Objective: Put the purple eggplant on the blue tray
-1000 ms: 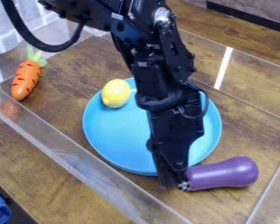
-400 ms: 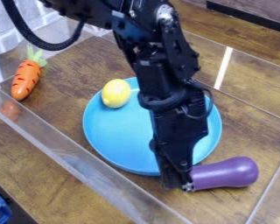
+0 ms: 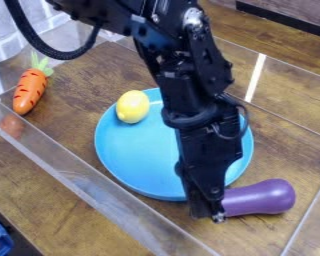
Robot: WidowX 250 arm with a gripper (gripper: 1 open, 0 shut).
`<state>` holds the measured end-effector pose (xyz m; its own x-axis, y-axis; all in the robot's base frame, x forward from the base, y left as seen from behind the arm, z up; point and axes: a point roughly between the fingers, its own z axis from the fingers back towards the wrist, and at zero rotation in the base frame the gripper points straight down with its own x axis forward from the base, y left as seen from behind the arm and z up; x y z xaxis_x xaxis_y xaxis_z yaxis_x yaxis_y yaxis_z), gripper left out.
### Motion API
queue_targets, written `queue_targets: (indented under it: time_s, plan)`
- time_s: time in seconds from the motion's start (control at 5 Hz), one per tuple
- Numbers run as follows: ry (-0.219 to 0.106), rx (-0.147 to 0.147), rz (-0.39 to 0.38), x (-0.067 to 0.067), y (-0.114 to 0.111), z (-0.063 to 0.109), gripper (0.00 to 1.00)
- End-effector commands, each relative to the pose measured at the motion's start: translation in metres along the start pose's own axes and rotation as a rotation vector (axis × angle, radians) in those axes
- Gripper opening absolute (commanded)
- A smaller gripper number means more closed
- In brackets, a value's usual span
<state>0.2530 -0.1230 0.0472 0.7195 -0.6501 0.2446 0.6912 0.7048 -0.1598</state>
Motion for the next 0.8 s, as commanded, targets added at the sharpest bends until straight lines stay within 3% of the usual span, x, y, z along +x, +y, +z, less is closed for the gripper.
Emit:
queue_targets:
  time_s: [0.0, 0.6]
  plan:
    - [-0.061, 0.022, -0.031, 0.0129, -0.0050, 0.0128, 0.00]
    - [-0.092, 0.013, -0.074, 0.0220, -0.0126, 0.0099, 0.00]
